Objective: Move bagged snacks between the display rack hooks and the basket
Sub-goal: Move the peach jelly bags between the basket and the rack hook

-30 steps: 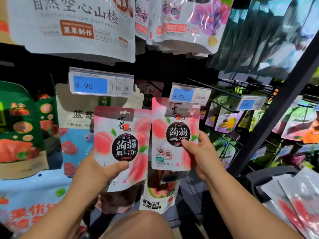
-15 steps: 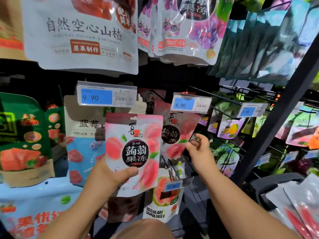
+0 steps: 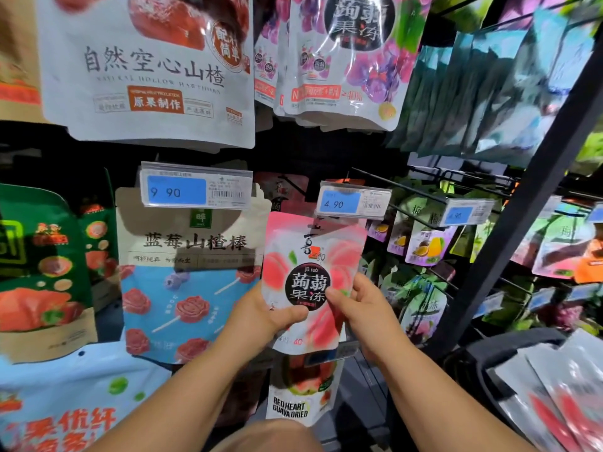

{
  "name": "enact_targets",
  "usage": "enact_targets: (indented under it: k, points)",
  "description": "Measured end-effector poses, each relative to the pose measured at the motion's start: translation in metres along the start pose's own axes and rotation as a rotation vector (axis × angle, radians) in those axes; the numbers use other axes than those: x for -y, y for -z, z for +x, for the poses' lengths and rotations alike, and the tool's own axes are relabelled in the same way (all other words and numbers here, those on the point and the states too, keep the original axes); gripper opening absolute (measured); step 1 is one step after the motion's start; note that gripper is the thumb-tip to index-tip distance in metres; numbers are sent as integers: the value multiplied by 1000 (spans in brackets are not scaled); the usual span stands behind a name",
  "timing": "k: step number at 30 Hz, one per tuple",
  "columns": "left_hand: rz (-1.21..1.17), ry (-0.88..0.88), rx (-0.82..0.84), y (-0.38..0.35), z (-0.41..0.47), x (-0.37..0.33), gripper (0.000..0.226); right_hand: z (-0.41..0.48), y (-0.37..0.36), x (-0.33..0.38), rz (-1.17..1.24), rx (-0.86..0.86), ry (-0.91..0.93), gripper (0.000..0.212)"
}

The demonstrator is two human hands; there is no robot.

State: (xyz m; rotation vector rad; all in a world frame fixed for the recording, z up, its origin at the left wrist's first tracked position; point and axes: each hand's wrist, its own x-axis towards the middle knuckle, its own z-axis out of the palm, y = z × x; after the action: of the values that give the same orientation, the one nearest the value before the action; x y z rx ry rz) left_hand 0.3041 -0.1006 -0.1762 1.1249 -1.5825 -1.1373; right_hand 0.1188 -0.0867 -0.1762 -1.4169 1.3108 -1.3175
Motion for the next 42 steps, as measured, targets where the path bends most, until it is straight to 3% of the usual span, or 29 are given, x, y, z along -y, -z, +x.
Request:
enact_targets:
  k: [5, 14, 26, 31, 36, 42]
  points:
    - [-37, -27, 43, -9, 7, -7, 24, -2, 9, 1, 53, -60, 34, 14]
    - [-54, -50, 18, -20, 14, -13, 29, 10, 18, 0, 133, -116, 49, 48]
    - [-40, -37, 4, -27, 15, -19, 31, 12, 24, -1, 144, -162, 46, 33]
    - [26, -47, -21, -30, 20, -18, 32, 20, 21, 0, 110, -171, 57, 46]
    - [125, 4, -119, -30, 32, -8, 47, 34, 14, 2, 20, -158, 56, 28]
    - [200, 38, -192, -31, 40, -7, 52, 50, 9, -3, -115, -182, 9, 53]
